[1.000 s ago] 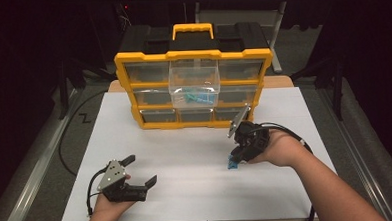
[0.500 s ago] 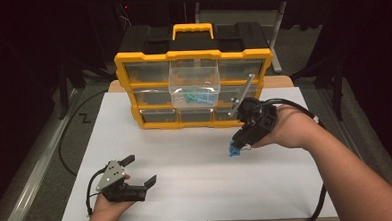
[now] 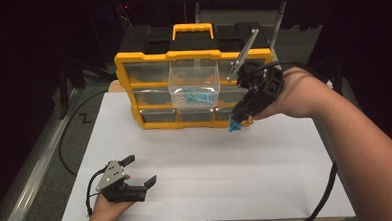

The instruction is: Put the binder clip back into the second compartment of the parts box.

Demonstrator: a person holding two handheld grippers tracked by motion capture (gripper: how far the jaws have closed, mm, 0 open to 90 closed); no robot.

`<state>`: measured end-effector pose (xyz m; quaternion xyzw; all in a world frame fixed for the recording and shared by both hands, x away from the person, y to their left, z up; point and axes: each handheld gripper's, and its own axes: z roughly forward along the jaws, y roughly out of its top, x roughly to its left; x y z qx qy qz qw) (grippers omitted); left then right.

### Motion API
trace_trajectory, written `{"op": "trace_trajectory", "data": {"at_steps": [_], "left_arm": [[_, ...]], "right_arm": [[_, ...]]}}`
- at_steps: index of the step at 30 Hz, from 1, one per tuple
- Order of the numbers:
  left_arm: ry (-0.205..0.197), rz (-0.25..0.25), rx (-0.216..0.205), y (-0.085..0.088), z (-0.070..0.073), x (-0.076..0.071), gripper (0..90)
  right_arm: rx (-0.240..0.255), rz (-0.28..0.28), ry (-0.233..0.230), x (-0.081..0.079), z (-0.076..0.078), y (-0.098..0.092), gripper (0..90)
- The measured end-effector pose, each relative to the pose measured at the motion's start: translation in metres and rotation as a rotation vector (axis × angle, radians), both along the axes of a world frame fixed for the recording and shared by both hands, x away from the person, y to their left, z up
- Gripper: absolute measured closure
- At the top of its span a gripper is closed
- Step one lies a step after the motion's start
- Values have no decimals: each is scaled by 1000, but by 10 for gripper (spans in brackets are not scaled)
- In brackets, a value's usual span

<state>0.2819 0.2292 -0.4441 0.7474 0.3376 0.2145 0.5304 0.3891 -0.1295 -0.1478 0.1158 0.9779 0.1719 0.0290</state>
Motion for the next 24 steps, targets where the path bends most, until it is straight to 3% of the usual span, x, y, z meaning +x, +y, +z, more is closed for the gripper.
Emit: {"op": "trace_trajectory", "data": {"at_steps": [13, 18, 24], "left_arm": [[-1, 0, -2, 1, 0, 0, 2], [0, -2, -4, 1, 0, 0, 2], [-1, -5, -4, 2, 1, 0, 2]], "right_arm": [[25, -16, -56, 13, 56, 16, 751], [26, -10, -75, 21, 68, 31, 752], [16, 1, -86, 38, 68, 56, 752]]}}
